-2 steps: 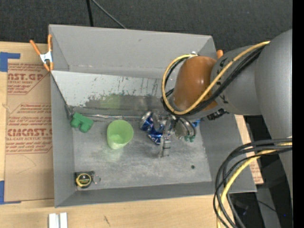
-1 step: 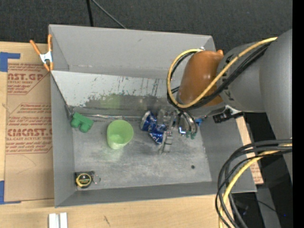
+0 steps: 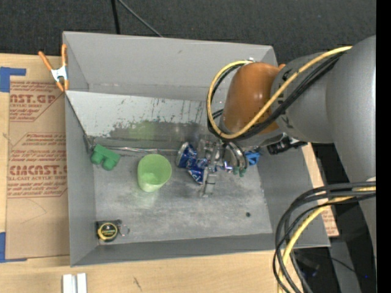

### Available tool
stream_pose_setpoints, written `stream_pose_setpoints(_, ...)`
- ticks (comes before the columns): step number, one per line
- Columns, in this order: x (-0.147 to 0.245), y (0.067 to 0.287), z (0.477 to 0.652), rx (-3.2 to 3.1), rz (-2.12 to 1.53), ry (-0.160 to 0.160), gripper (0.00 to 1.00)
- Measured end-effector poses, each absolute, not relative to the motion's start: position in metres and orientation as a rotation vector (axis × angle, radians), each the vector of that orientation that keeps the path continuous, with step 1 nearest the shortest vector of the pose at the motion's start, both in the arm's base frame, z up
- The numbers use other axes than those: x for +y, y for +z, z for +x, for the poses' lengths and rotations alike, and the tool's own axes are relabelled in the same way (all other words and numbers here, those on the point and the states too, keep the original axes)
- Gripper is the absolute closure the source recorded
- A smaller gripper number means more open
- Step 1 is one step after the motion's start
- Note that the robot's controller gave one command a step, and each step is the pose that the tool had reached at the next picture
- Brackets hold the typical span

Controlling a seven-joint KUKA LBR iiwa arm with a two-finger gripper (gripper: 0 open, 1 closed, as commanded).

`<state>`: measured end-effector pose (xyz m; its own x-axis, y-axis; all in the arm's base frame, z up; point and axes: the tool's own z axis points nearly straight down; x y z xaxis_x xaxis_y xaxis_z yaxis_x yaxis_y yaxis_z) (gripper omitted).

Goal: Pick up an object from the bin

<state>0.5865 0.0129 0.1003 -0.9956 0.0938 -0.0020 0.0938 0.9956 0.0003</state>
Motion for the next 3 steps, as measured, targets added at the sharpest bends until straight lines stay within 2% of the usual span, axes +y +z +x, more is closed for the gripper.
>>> stream_pose_setpoints(1,0.0004,0.0719,0.5794,3.080,0.572,0.005,0.00)
stream_pose_setpoints(2,0.0008,0.0729,0.5806,3.077,0.570,0.006,0.00)
stream_pose_setpoints(3,0.0008,0.0733,0.5807,3.077,0.570,0.006,1.00)
